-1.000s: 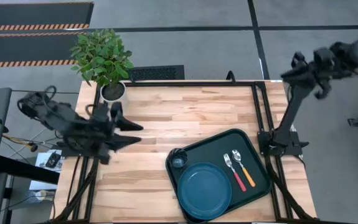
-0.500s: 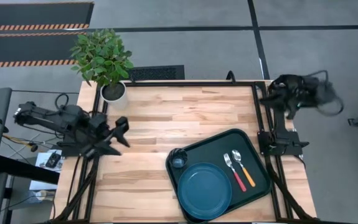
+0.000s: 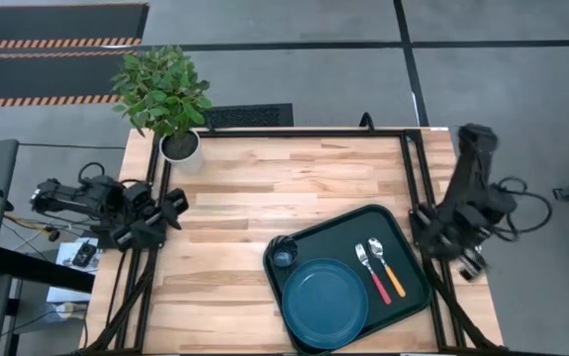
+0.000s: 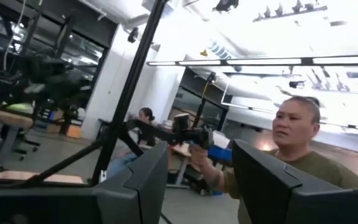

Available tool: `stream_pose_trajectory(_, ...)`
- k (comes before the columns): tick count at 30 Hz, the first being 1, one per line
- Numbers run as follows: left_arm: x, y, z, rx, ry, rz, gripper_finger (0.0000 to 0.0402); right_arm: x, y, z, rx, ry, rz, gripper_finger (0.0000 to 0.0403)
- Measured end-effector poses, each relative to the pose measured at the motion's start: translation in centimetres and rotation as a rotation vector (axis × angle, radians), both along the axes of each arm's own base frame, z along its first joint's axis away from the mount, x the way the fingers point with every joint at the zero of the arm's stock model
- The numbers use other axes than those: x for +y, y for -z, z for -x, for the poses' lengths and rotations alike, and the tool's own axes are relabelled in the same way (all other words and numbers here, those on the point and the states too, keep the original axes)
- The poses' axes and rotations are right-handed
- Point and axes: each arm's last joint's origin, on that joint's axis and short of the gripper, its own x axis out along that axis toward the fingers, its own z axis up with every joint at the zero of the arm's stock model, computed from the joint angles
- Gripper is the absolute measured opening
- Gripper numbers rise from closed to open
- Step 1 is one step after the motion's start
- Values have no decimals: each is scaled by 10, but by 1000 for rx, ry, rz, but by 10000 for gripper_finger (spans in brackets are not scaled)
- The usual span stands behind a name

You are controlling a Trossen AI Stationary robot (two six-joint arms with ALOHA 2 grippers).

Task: Pick and place plate/cup/fork/spoon on tray
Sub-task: Return to Home Position

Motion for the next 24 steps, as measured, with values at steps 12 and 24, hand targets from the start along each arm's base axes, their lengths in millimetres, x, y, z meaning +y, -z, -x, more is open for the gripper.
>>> stream_pose_trajectory(12,2,37,-1,58,32,-26,167,-50,4,-43,-79,78,102,113)
stream_pose_trajectory(24,6,86,-9,84,89,-84,167,-94,65,-15,-35,306,-4,113)
